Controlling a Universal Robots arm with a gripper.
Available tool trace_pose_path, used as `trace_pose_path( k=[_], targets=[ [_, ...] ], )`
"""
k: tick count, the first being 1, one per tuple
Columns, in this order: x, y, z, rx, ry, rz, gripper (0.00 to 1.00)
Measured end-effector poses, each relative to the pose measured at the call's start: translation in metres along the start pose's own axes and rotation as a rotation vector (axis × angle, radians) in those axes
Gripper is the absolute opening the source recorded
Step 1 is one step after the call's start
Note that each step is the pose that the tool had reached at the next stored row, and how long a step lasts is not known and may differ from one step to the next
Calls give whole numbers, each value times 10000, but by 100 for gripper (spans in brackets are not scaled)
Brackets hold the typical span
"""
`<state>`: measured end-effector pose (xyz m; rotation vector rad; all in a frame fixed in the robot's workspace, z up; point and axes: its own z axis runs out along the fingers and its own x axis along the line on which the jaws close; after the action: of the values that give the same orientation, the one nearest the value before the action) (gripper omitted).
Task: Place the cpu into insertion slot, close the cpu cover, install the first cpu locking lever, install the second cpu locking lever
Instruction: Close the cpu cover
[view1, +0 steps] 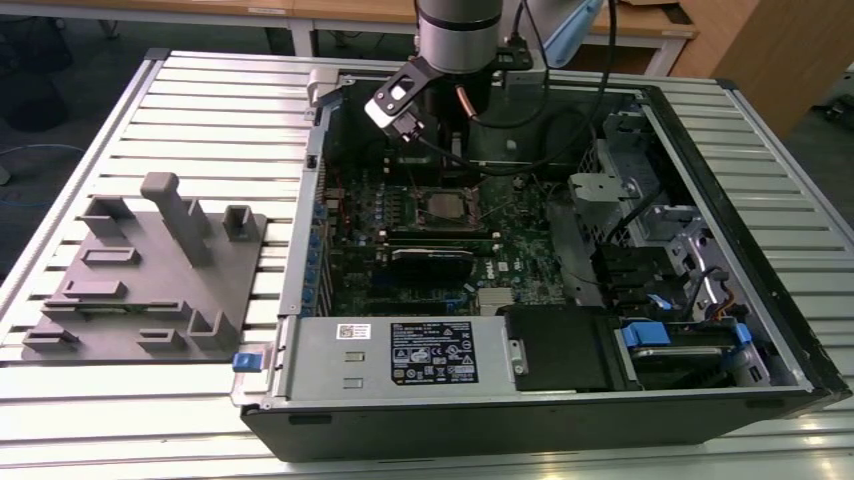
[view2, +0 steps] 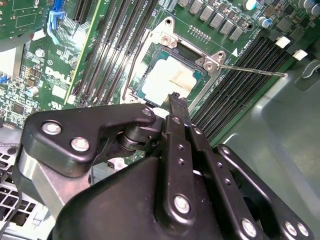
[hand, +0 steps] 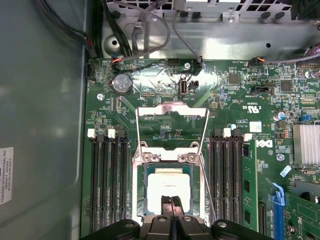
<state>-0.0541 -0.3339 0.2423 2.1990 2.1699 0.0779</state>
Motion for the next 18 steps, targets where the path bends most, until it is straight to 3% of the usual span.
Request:
trace_pose_path(
  k=[18],
  targets=[
    [-1,2,-32,3,-6,0,10]
  ],
)
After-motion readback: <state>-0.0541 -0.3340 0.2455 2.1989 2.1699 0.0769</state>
